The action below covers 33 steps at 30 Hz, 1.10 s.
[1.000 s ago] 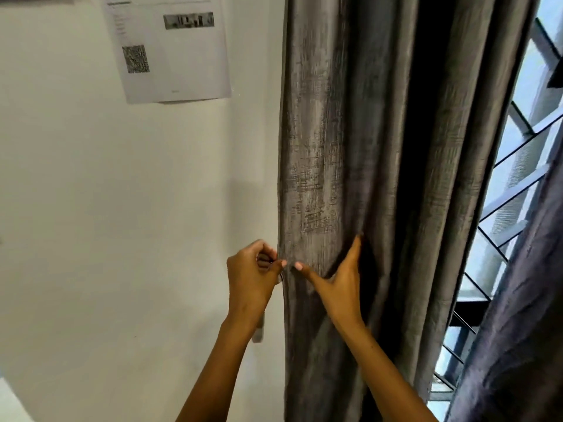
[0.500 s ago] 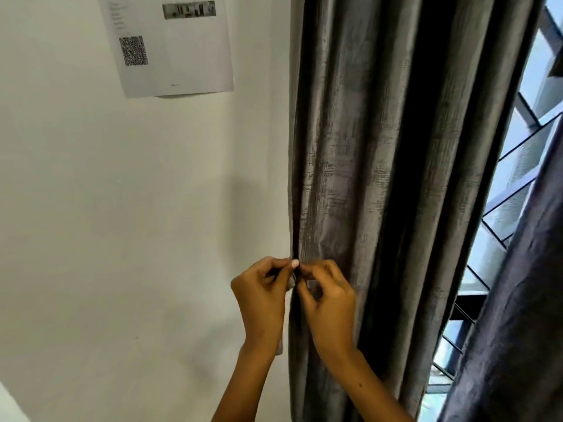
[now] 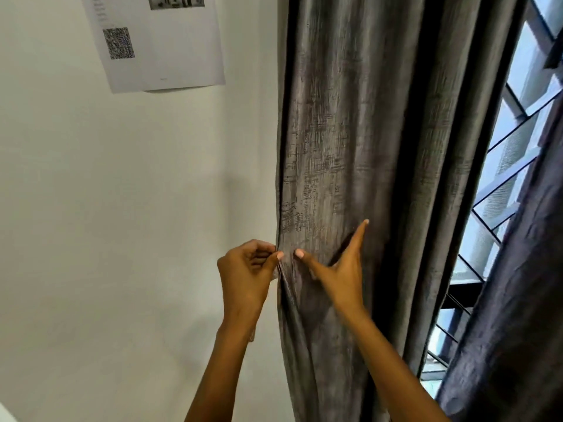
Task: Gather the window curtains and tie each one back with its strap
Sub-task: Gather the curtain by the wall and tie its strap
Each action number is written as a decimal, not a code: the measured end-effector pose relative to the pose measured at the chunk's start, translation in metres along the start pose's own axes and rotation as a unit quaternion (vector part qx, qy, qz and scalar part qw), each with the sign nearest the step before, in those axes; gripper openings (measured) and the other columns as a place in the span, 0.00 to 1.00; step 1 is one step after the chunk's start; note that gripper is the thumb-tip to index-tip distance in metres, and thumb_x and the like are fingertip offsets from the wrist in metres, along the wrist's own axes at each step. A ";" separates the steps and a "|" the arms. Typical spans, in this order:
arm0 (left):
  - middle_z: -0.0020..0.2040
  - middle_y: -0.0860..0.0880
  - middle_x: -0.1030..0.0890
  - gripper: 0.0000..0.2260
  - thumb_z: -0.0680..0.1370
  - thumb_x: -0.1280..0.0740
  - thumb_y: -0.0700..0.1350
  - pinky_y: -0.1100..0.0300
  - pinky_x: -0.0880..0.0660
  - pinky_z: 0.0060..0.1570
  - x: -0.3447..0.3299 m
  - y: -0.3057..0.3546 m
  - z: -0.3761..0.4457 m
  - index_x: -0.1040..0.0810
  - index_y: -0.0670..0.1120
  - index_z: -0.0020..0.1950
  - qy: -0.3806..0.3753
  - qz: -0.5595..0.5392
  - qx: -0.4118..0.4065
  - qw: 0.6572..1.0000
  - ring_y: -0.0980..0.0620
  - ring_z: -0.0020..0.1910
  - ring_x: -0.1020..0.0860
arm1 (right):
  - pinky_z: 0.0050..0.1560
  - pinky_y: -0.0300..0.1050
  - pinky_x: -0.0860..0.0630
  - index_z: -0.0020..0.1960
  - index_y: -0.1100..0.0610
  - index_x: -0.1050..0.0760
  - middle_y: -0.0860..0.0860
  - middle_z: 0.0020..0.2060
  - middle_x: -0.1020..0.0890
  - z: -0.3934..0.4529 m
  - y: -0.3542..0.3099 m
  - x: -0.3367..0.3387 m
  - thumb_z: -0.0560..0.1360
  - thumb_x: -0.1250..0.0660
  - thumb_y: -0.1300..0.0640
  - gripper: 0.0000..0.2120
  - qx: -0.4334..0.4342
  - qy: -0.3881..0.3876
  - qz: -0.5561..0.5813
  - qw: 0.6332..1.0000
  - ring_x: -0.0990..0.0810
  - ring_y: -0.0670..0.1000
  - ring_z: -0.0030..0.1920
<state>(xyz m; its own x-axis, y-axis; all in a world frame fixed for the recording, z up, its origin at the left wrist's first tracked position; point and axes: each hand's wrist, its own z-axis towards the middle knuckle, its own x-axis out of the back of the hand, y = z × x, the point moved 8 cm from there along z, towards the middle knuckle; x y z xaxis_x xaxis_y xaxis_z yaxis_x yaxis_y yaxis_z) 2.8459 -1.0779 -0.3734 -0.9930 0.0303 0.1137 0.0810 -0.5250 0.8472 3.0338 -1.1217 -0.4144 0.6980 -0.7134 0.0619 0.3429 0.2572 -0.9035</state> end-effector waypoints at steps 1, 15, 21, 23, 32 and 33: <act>0.37 0.49 0.17 0.05 0.70 0.25 0.41 0.51 0.18 0.41 0.001 0.000 0.002 0.19 0.48 0.42 -0.003 0.005 0.000 1.000 0.51 0.37 0.17 | 0.68 0.39 0.37 0.77 0.48 0.60 0.50 0.75 0.43 0.005 0.001 -0.003 0.63 0.23 0.48 0.57 -0.019 -0.020 0.058 0.998 0.41 0.45 0.73; 0.36 0.55 0.17 0.05 0.73 0.28 0.39 0.68 0.22 0.40 -0.019 0.014 -0.022 0.17 0.49 0.41 0.012 -0.017 -0.058 0.998 0.58 0.36 0.18 | 0.67 0.27 0.39 0.67 0.58 0.27 0.48 0.67 0.27 -0.054 -0.026 -0.014 0.71 0.34 0.74 0.26 0.231 -0.026 -0.146 0.962 0.32 0.41 0.66; 0.39 0.53 0.15 0.03 0.73 0.28 0.42 0.59 0.19 0.43 -0.025 0.010 -0.026 0.16 0.47 0.46 -0.019 -0.059 -0.047 0.997 0.56 0.40 0.17 | 0.69 0.36 0.36 0.70 0.53 0.33 0.49 0.71 0.31 -0.054 -0.022 -0.013 0.74 0.36 0.71 0.28 0.218 -0.065 -0.137 0.964 0.30 0.46 0.69; 0.38 0.54 0.16 0.03 0.72 0.26 0.43 0.63 0.20 0.41 -0.025 0.012 -0.025 0.16 0.48 0.44 -0.015 -0.057 -0.043 0.997 0.57 0.38 0.17 | 0.70 0.42 0.34 0.70 0.53 0.31 0.49 0.72 0.32 -0.055 -0.022 -0.014 0.75 0.38 0.66 0.24 0.211 -0.105 -0.104 0.966 0.32 0.45 0.70; 0.38 0.53 0.17 0.04 0.70 0.25 0.44 0.59 0.18 0.42 -0.013 0.001 -0.008 0.18 0.49 0.42 0.016 -0.010 -0.017 1.000 0.58 0.37 0.18 | 0.63 0.44 0.27 0.74 0.55 0.39 0.49 0.66 0.26 0.005 -0.017 0.041 0.68 0.25 0.50 0.40 0.067 0.039 0.017 0.997 0.25 0.43 0.64; 0.38 0.53 0.17 0.04 0.70 0.25 0.43 0.58 0.18 0.42 -0.014 0.001 -0.009 0.18 0.49 0.42 0.022 -0.005 -0.021 1.000 0.58 0.37 0.18 | 0.55 0.40 0.23 0.71 0.57 0.33 0.48 0.57 0.20 0.002 -0.023 0.037 0.71 0.26 0.55 0.31 0.111 0.024 -0.012 0.993 0.21 0.39 0.55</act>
<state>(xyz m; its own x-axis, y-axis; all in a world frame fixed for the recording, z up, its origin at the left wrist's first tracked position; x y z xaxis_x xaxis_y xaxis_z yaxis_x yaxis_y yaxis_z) 2.8586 -1.0870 -0.3790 -0.9967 -0.0014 0.0816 0.0683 -0.5605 0.8253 3.0526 -1.1523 -0.3902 0.6596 -0.7494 0.0578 0.4935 0.3739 -0.7853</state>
